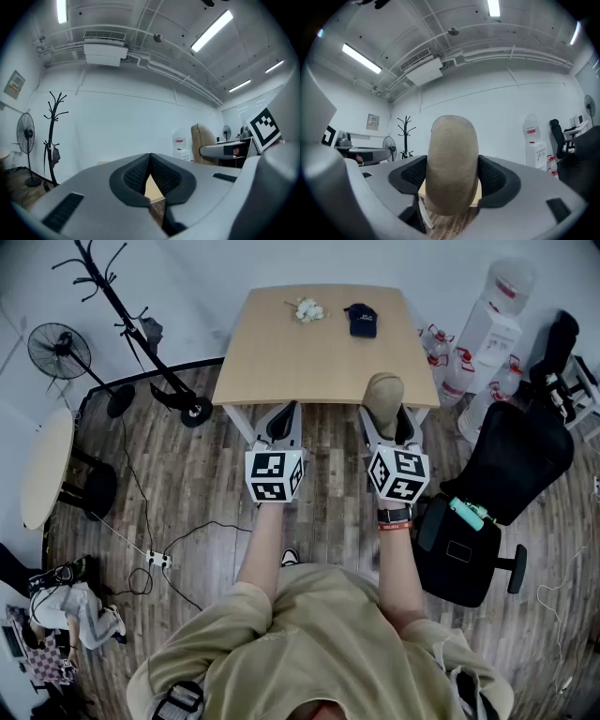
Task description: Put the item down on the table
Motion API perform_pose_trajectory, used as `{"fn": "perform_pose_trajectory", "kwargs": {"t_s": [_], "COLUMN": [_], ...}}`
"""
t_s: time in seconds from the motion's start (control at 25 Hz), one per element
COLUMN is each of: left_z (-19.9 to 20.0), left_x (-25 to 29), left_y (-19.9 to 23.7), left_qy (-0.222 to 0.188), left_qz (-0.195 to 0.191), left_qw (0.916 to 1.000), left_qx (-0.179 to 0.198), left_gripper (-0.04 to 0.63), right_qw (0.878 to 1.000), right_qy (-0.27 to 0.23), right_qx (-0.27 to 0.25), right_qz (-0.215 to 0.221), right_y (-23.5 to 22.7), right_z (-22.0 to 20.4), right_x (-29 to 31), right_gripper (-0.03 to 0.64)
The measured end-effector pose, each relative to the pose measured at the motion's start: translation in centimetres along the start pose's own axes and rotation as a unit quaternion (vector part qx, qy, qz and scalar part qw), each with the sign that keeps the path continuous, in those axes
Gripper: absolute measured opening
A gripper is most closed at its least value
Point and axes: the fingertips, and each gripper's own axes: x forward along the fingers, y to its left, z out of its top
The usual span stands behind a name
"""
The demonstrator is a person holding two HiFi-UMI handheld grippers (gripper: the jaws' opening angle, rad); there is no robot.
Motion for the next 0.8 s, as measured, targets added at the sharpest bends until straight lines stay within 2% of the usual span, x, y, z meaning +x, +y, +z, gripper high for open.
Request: {"fn": "perform_pose_trajectory", "kwargs": {"t_s": [0.2, 0.4, 0.8], "left_z": [-0.1, -2.0, -3.4], "left_x": [-0.7, -1.4, 2.0], "left_y": [-2.6, -3.9, -1.9], "left_qy": [0.003, 0.016, 0.025], "left_qz": [-0.001, 0.006, 0.01], "left_qw": [1.0, 0.9998, 0.9995], "left_qx": [-0.001, -0.005, -0.02], "left_gripper": [0.023, 0.023, 0.023], "right_qw": [1.0, 1.0, 0.999], "right_qy": [0.007, 0.016, 0.044], "right_qx": [0.002, 0.001, 0.01], "right_qz": [-0.003, 0.002, -0.002], "right_y": [-1.8, -2.5, -3.0], "right_z": [-0.7, -2.0, -4.3], "right_x": [-2.0, -2.8, 1.3], "right_gripper": [0.35, 0.35, 0.35]}}
